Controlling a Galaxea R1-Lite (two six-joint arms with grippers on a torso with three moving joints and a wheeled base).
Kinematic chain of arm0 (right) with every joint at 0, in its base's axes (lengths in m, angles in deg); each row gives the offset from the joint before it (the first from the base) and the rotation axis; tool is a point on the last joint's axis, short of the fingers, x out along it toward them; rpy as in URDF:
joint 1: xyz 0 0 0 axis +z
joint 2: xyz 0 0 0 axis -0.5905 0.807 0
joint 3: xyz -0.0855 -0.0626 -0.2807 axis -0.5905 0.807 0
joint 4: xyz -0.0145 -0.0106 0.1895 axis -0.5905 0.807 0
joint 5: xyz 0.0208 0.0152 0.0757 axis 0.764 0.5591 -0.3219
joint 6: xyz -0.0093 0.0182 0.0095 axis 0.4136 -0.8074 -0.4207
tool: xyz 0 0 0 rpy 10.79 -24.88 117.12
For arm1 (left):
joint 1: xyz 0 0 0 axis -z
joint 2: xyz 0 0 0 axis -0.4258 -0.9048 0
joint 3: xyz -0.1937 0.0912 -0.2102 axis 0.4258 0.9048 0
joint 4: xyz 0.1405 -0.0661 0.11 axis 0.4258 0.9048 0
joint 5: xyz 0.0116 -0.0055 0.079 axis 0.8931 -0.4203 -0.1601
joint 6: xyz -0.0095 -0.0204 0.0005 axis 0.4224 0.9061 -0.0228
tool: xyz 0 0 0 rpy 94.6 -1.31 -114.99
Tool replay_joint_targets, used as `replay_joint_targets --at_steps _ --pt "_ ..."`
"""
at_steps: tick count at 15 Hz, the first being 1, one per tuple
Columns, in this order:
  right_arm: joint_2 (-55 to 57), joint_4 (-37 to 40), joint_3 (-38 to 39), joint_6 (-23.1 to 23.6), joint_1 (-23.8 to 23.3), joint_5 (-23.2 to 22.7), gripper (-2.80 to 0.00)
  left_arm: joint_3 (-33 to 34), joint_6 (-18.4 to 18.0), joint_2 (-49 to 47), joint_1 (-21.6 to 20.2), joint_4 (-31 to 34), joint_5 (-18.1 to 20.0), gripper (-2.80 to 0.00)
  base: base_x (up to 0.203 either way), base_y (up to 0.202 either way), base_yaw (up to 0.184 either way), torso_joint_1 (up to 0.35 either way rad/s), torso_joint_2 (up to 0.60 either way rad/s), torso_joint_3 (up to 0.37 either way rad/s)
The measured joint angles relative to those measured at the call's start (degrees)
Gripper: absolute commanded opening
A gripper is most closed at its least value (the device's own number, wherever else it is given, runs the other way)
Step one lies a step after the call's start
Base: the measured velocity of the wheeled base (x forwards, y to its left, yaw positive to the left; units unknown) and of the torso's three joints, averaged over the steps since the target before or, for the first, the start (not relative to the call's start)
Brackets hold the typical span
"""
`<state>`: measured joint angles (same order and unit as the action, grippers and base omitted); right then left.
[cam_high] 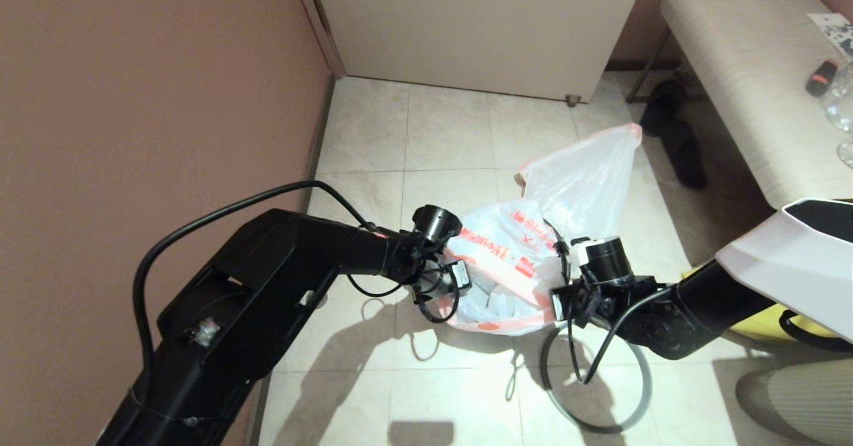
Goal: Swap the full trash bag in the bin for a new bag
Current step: Put the new garbage bag on the trash can
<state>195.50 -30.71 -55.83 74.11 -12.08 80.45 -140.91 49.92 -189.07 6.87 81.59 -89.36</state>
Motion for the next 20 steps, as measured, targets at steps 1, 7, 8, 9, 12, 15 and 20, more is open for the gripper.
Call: replay_joint_targets --at_steps 1,7,8,9,12,15,20 --pt "-0.2 0.0 0.2 0.0 0.0 0.0 -2.80 0.3 0.0 -0.5 0.0 -0.7 0.0 -2.80 0.000 0.000 0.000 0.000 0.00 0.000" --pt "-0.8 0.3 0.3 0.0 0.1 -0.1 -2.80 2.9 0.1 -1.0 -0.1 -6.3 -0.3 -2.80 0.000 0.000 0.000 0.000 0.00 0.000" --pt "-0.9 0.2 0.4 -0.1 0.1 -0.1 -2.80 3.3 0.0 -1.0 -0.1 -7.0 -0.9 -2.80 0.000 0.000 0.000 0.000 0.00 0.000" --pt "-1.2 0.1 0.5 -0.3 0.1 -0.1 -2.80 3.6 0.0 -1.0 -0.1 -7.3 -1.4 -2.80 0.000 0.000 0.000 0.000 0.00 0.000" --pt "-2.0 0.0 1.7 -0.4 0.2 0.0 0.00 4.0 0.0 -1.0 -0.1 -7.3 -1.7 -2.80 0.000 0.000 0.000 0.000 0.00 0.000" --pt "-3.7 -0.1 4.8 -0.4 0.3 -1.1 0.00 4.1 0.1 -1.0 -0.2 -7.8 -1.7 -2.80 0.000 0.000 0.000 0.000 0.00 0.000" --pt "-2.4 -0.4 5.5 -0.5 0.0 -2.5 0.00 4.0 0.2 -1.1 -0.5 -8.0 -2.3 -2.80 0.000 0.000 0.000 0.000 0.00 0.000"
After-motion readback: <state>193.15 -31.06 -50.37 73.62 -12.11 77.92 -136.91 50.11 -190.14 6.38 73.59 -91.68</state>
